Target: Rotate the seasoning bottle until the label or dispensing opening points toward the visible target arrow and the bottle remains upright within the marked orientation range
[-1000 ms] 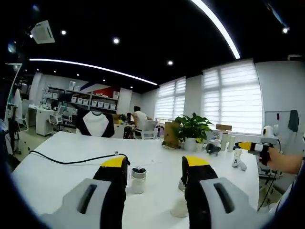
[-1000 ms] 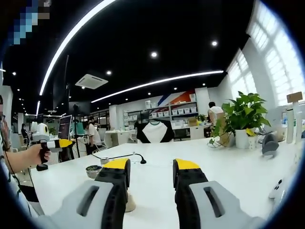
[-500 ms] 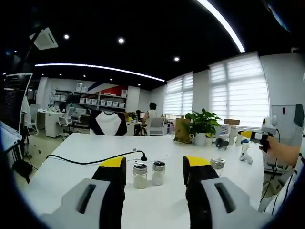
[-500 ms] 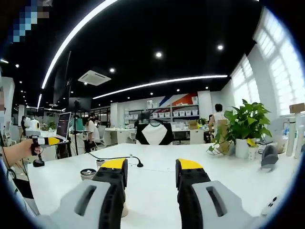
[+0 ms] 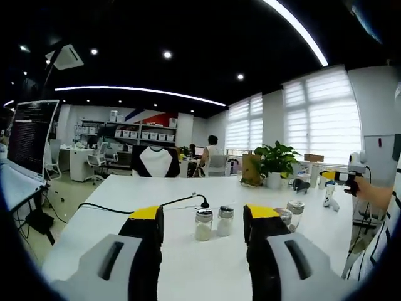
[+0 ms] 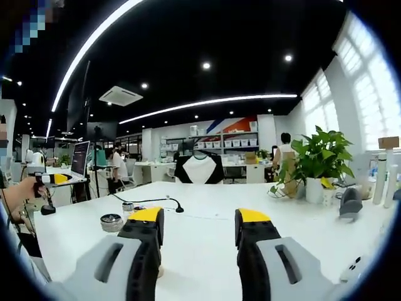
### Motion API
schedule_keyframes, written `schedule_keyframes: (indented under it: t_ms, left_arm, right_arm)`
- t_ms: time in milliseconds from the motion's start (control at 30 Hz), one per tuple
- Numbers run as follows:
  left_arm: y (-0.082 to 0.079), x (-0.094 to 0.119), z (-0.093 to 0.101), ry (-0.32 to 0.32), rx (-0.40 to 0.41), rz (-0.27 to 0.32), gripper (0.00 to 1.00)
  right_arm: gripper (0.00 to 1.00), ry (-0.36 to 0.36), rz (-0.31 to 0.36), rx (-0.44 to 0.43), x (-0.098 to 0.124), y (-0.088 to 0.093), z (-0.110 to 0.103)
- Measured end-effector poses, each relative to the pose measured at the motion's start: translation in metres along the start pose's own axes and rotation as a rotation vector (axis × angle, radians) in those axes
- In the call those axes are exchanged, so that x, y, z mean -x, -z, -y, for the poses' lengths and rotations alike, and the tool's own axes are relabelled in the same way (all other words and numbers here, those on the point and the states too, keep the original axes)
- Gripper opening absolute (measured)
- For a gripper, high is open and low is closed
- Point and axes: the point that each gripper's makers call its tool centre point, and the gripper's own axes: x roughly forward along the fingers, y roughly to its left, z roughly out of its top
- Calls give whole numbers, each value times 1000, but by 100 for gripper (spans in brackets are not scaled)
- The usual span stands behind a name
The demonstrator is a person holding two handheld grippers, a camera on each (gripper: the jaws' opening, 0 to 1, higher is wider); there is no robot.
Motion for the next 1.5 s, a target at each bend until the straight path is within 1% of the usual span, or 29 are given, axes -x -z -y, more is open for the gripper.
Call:
schedule_keyframes:
  t_ms: [100,233,400,467,533,667,800,867,967,1000,1067,1133,1267,1333,1433,1467,1500]
  left_arm:
    - [-2,6,-8,-22,-9,7,54]
    - [-5,12,-14,-33,-12,18,55]
    - [-3,13,-22,-55,-24,14,56]
    - [-1,12,-25,-64,-53,5,58]
    - [0,11,-24,-58,-62,5,62]
    - [1,8,-23,-59,-63,9,69]
    - [3,5,-27,-80,-80,8,85]
    - [2,5,-30,-92,-86,12,88]
    - [0,5,-34,-112,-88,24,97]
    - [-1,5,-35,-118,-90,28,99]
    - [0,5,-38,-122,-87,23,100]
    - [1,5,-40,-126,-88,15,100]
    - [5,2,-39,-115,-84,5,100]
    - [6,0,-39,-111,-87,-2,100]
    - [6,-6,-36,-99,-92,-6,100]
    - [6,-8,-34,-92,-93,-8,99]
    - [7,-11,-30,-72,-98,-16,97]
  right_arm:
    - [49,3,-5,2,-1,3,2]
    - [53,0,-10,-3,-2,5,2]
    - [57,-2,-19,2,-4,7,1]
    - [59,-1,-25,8,-4,9,0]
    - [64,-2,-34,10,-5,12,0]
    - [66,-6,-45,14,-5,16,-1]
    - [80,-12,-44,-1,-8,19,-3]
    - [84,-13,-54,-11,-10,23,-3]
    - [89,-18,-62,-17,-12,26,-4]
    - [91,-21,-65,-21,-13,27,-5]
    - [98,-21,-76,-33,-16,30,-4]
    - [100,-18,-88,-30,-17,32,-4]
    - [99,-31,-102,-35,-19,35,-8]
    - [99,-31,-111,-23,-20,37,-9]
    - [99,-35,-119,-19,-22,39,-9]
    - [99,-34,-122,-17,-23,39,-10]
    - [99,-32,-124,-15,-23,40,-10]
